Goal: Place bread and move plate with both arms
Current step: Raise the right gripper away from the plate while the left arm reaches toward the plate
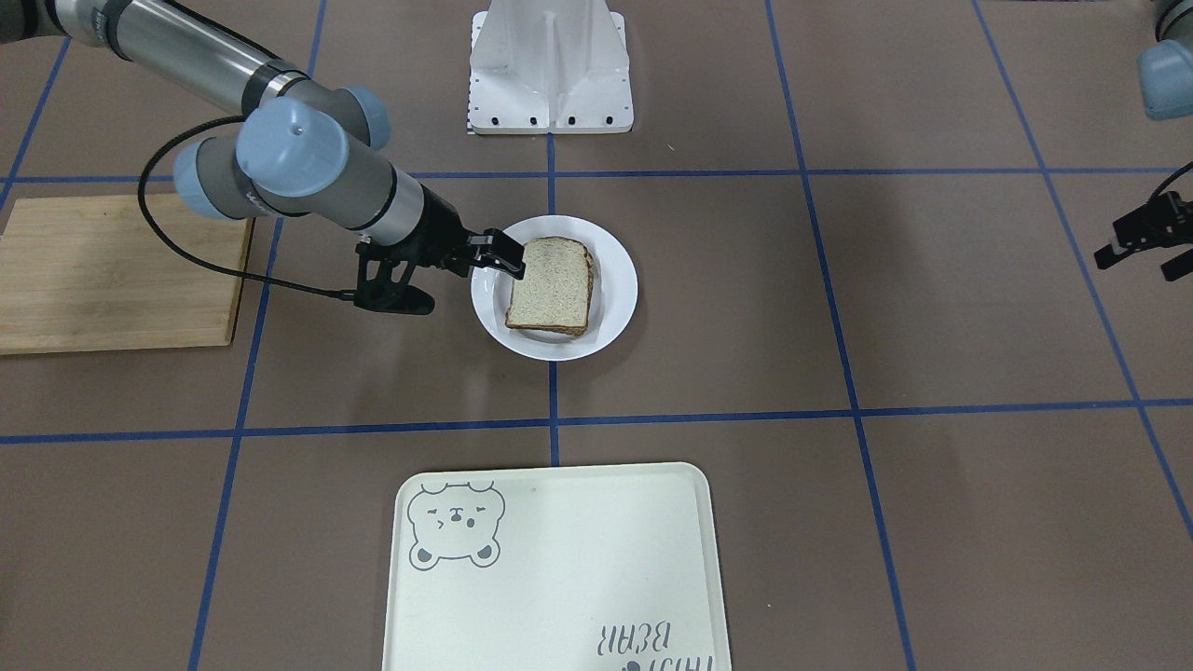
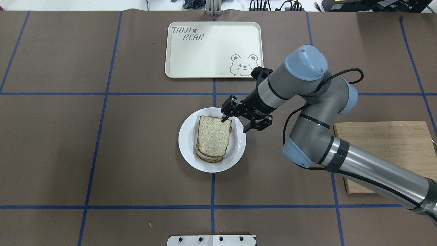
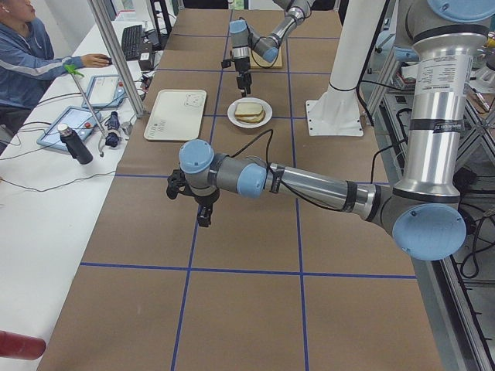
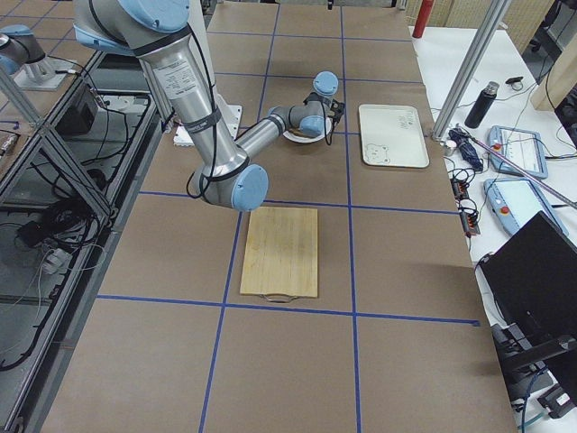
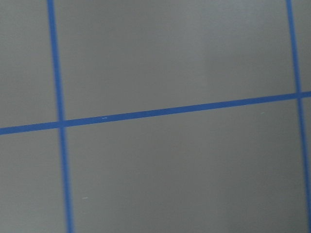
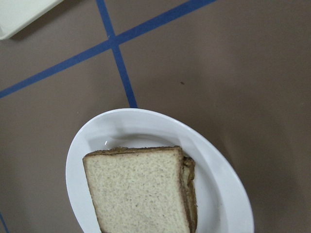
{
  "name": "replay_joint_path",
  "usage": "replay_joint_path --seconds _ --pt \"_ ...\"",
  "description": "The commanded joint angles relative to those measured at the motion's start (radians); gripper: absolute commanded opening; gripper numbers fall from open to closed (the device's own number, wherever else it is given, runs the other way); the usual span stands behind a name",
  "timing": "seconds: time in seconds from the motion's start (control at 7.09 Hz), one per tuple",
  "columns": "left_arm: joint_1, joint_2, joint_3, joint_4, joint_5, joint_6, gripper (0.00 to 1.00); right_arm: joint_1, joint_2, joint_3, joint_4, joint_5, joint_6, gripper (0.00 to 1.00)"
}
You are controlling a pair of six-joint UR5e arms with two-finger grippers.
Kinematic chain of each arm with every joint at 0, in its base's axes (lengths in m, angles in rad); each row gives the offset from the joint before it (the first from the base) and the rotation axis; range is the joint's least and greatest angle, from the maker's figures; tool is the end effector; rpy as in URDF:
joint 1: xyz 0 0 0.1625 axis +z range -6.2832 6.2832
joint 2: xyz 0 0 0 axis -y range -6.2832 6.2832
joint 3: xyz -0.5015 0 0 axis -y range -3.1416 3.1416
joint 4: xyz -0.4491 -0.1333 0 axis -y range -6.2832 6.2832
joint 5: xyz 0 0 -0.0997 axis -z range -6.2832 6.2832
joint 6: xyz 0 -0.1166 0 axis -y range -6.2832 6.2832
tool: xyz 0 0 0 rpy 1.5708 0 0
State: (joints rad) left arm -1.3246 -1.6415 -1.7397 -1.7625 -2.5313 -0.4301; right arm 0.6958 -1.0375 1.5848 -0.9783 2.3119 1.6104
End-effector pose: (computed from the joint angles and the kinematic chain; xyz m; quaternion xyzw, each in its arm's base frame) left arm 0.1072 -0.5816 0.5752 0.0293 0.4887 0.0189 0.8718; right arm -0.5470 -0.5279 0.3060 -0.1266 -0.5743 0.0998 0.8026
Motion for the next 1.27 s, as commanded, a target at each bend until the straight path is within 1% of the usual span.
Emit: replay_joint_path --seconds 0.0,0.14,0.28,0.42,0.56,0.71,0.85,0.99,1.13 --pt "0.158 -0.071 0.056 -0.346 -0.021 -0.454 0.98 0.146 -0.094 0.037 -0.003 0.05 -0.096 1.0" --pt "0.242 -0.148 0.128 -0.549 -0.012 -0.71 0.98 0.18 -0.139 0.035 -0.011 0.05 -0.224 1.0" --pt "0.319 -0.228 0.222 -0.742 0.038 -0.907 0.98 0.233 -0.174 0.035 -0.039 0.049 -0.377 1.0" --pt "0.406 -0.259 0.274 -0.893 0.151 -1.035 0.98 0.278 -0.22 0.035 -0.068 0.038 -0.524 1.0" --pt "0.507 -0.271 0.293 -0.992 0.239 -1.106 0.98 0.319 -0.231 0.037 -0.153 0.035 -0.638 1.0" --pt "0.595 -0.323 0.298 -1.005 0.35 -1.186 0.98 0.347 -0.243 0.038 -0.21 0.024 -0.721 1.0" --pt "0.648 -0.346 0.295 -1.017 0.379 -1.226 0.94 0.359 -0.255 0.037 -0.224 0.009 -0.777 1.0" --pt "0.669 -0.348 0.301 -1.078 0.381 -1.246 0.85 0.358 -0.26 0.037 -0.224 -0.009 -0.782 1.0" --pt "0.688 -0.351 0.346 -1.148 0.385 -1.259 0.76 0.361 -0.263 0.037 -0.224 -0.009 -0.782 1.0"
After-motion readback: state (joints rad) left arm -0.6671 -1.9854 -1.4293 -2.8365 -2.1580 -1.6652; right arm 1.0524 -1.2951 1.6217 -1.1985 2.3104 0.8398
